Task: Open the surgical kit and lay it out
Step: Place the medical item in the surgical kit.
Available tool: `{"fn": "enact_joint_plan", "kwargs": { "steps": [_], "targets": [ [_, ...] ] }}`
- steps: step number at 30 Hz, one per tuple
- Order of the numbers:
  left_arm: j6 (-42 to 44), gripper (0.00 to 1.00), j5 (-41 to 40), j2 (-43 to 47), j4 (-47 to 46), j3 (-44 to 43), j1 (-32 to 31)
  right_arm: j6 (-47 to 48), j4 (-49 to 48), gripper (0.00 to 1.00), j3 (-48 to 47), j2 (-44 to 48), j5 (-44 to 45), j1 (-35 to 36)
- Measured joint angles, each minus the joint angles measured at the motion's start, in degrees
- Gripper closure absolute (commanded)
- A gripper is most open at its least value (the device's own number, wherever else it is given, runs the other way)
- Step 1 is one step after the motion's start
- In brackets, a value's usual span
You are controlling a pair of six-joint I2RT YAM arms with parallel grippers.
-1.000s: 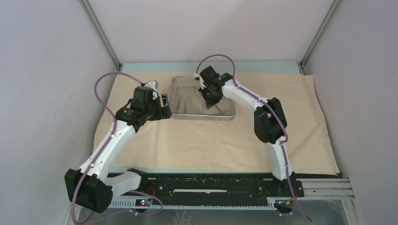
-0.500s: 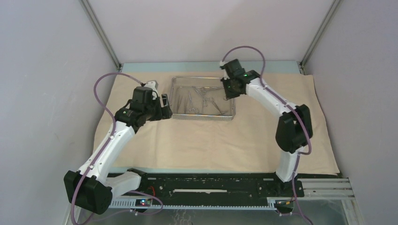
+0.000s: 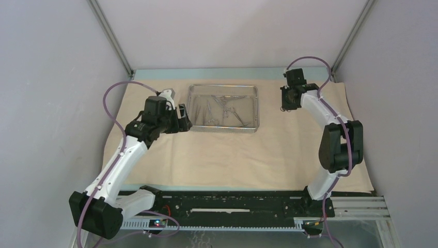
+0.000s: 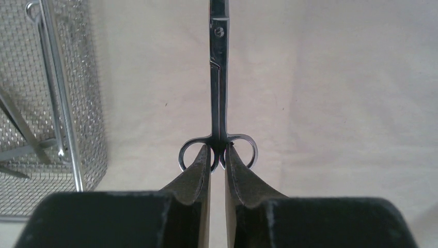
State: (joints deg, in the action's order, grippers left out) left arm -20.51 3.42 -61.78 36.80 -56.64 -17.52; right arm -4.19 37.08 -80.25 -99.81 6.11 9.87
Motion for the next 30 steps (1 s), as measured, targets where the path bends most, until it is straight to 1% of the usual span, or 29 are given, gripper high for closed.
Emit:
{"fn": "enact_joint_plan", "kwargs": {
  "steps": [6,14,23,26,28,30],
  "targets": [
    [0.0,0.2,0.33,0.61,-0.28,0.61,0.02,0.46,-2.69,1.0,0.0,-3.69,0.07,-1.18],
    [0.0,0.2,0.48,0.94,-0.31,0.61,0.0,1.66,-3.06,1.0,0.0,-9.2,0.33,-1.84],
    [-0.02,0.2,1.4,0.94,-0.44,0.61,0.0,2.01,-1.81,0.92,-0.02,-12.04,0.5,-2.49],
    [-0.02,0.19,1.53,0.94,-0.68,0.61,0.0,2.01,-1.18,0.85,-0.07,-12.96,0.63,-2.32],
    [-0.04,0.19,1.55,0.94,-0.7,0.61,0.0,2.03,-0.79,0.76,-0.22,-13.09,0.98,-2.27],
    [-0.02,0.19,1.55,0.94,-0.72,0.61,0.0,1.95,0.13,0.65,-0.9,-13.14,1.18,-2.27]
  ]
}}
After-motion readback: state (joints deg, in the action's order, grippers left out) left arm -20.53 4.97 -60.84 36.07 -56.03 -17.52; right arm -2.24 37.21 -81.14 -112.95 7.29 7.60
